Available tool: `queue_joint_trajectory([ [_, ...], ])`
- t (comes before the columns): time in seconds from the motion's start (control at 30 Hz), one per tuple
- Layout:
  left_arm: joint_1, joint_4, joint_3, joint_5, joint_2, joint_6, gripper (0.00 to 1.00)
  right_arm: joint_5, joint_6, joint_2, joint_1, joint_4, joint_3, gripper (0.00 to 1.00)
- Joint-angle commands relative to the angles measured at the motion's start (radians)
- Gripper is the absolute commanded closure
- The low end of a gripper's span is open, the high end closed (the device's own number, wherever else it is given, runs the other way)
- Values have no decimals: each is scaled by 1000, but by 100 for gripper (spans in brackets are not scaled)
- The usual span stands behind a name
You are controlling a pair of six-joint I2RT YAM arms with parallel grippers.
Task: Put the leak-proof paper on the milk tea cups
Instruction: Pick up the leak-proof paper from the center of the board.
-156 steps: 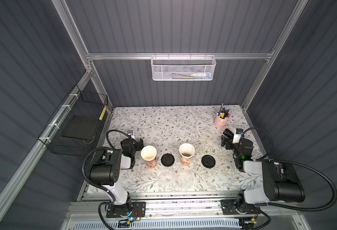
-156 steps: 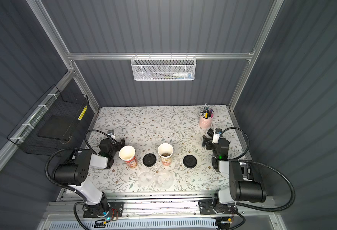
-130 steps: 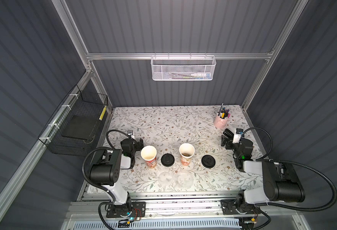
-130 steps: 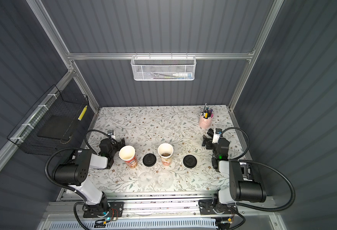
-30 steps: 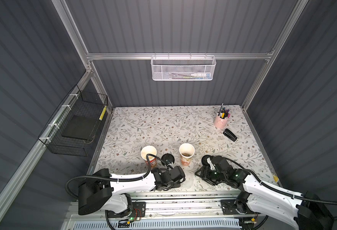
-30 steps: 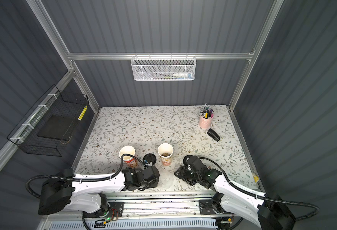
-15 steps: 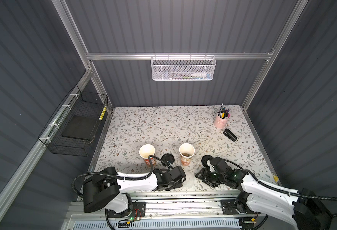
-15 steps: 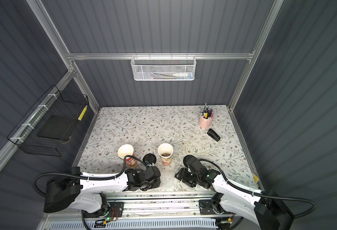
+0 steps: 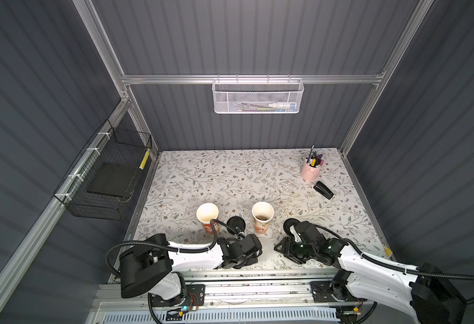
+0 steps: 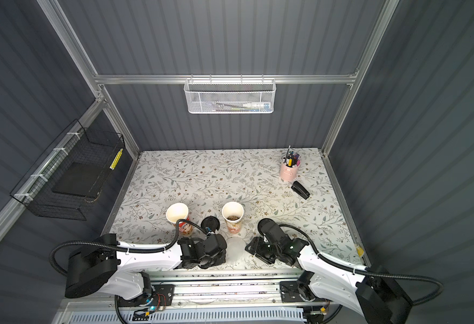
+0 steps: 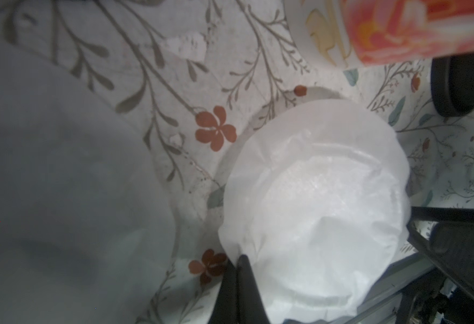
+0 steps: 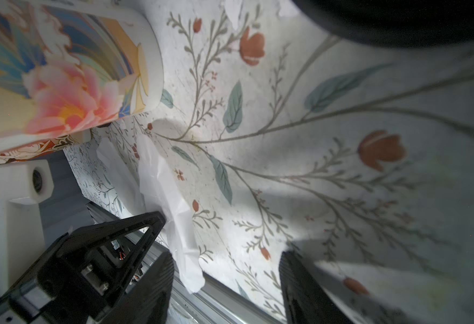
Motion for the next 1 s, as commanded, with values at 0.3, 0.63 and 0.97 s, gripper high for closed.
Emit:
queue_joint_trajectory([
  [0.3,-5,-122,100,2,-29,66,100,49,-18,-215,3,-204,-14,33],
  [0.63,-16,-235,142,73,-128,123,100,55,-39,-455,3,-462,39,29],
  [0.97,-19,-484,309,178,-234,215,100,17,-106,-508,3,-612,179,25],
])
